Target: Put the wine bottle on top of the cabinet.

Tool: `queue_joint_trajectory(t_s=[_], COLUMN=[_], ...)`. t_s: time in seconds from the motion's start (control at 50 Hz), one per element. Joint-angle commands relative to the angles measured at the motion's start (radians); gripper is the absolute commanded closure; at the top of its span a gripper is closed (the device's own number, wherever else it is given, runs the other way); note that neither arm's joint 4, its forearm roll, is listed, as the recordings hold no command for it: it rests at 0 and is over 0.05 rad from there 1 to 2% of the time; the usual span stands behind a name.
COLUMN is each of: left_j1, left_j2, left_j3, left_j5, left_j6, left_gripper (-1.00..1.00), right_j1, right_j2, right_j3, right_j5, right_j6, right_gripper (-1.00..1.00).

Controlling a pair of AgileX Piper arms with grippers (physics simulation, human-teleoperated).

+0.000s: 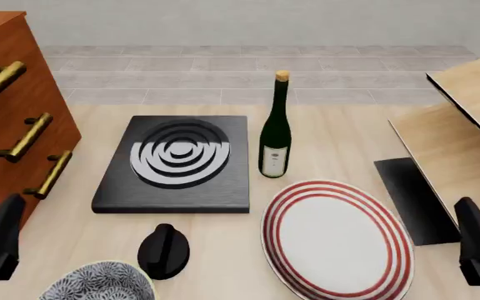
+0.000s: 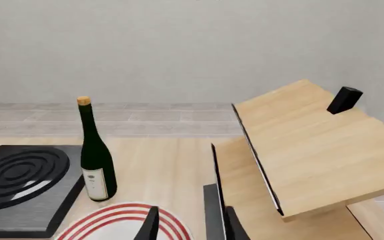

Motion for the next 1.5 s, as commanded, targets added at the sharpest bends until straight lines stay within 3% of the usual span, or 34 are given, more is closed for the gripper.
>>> queue_joint_trajectory(t_s=[0.02, 0.2, 0.24, 0.32, 0.46, 0.5, 0.54, 0.58, 0.62, 0.84, 0.92, 1.1, 1.5], left_j1=[0.006, -0.002, -0.025, -0.026, -0.061, -0.044, -0.046, -0.073, -0.108, -0.247, -0.272, -0.392, -0.479], left_j2=[0.026, 0.030, 0.003, -0.022, 0.061, 0.063, 0.079, 0.102, 0.114, 0.203, 0.236, 0.354, 0.516], left_j3=[0.052, 0.014, -0.015, -0.088, -0.201, -0.232, -0.251, -0.264, -0.286, -0.327, -0.401, -0.546, -0.661], left_j5=[-0.086, -0.066, -0.027, 0.040, 0.101, 0.125, 0.135, 0.144, 0.159, 0.174, 0.199, 0.200, 0.139], left_j6=[-0.023, -0.058, -0.038, -0.082, -0.057, -0.095, -0.087, -0.014, -0.041, -0.019, -0.073, -0.061, -0.084], left_gripper=[-1.00, -1.00, -1.00, -1.00, -1.00, -1.00, -1.00, -1.00, -1.00, -1.00, -1.00, -1.00, -1.00], right_j1=[0.001, 0.001, 0.001, 0.000, 0.000, 0.000, 0.000, 0.001, 0.001, 0.001, 0.001, 0.000, 0.001], right_j2=[-0.001, 0.000, 0.000, 0.005, 0.005, 0.010, 0.008, 0.002, 0.001, 0.002, 0.008, 0.008, 0.005], right_j3=[-0.006, -0.004, -0.004, -0.004, -0.003, -0.003, -0.003, -0.003, -0.004, -0.004, -0.002, -0.004, -0.005], right_j5=[-0.003, -0.003, -0.005, 0.001, -0.004, -0.006, -0.005, -0.007, -0.006, -0.004, -0.008, -0.004, 0.001], right_j6=[-0.009, -0.006, -0.008, 0.002, -0.002, 0.001, 0.000, -0.006, -0.007, -0.004, -0.001, 0.001, 0.001], right_gripper=[-1.00, -1.00, -1.00, -1.00, -1.00, -1.00, -1.00, -1.00, -1.00, -1.00, -1.00, -1.00, -1.00])
